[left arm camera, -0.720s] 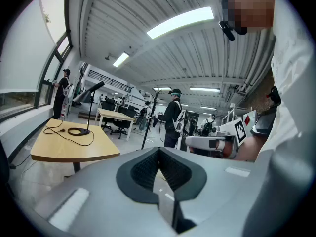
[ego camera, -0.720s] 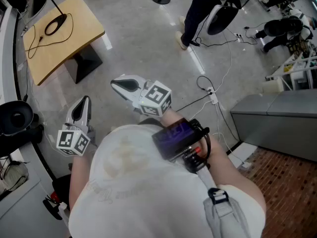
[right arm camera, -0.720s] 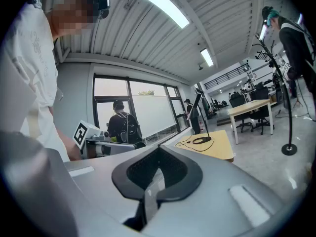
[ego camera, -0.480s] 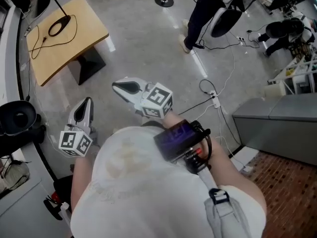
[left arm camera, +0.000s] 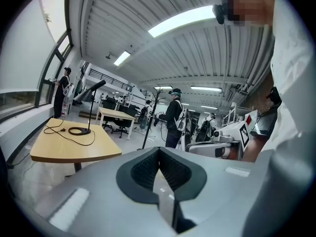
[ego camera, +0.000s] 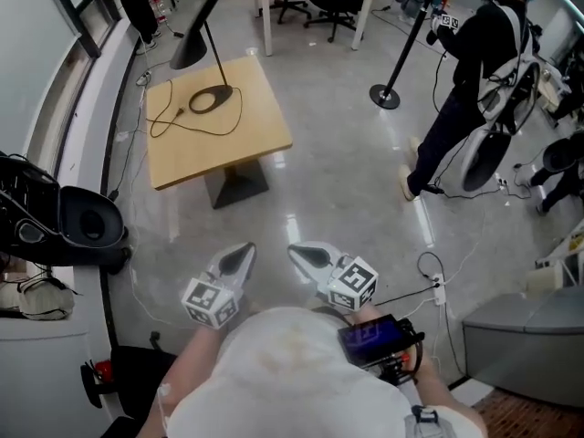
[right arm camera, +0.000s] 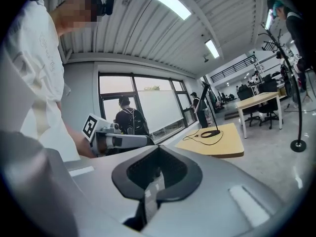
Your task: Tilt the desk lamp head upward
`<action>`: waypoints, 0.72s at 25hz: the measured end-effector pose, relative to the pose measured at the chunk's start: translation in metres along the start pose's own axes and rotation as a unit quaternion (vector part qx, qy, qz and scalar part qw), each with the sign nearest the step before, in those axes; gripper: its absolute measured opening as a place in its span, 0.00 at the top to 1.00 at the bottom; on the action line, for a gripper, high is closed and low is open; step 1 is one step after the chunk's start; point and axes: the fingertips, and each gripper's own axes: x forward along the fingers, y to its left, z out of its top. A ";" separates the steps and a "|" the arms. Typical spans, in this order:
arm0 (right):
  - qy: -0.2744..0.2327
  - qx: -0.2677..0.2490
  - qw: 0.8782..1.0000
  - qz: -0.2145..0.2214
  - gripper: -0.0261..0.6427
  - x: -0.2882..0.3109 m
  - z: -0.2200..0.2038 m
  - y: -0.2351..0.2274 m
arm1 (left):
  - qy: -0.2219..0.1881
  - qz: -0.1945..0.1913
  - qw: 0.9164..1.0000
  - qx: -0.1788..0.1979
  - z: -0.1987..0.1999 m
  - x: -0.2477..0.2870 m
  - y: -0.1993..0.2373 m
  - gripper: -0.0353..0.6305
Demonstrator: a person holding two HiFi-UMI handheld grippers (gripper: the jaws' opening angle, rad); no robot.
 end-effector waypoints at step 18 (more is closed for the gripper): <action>0.010 -0.001 1.000 0.001 0.94 -0.001 -0.003 -0.030 | 0.007 0.033 0.999 -0.002 -0.006 0.012 -0.005 0.94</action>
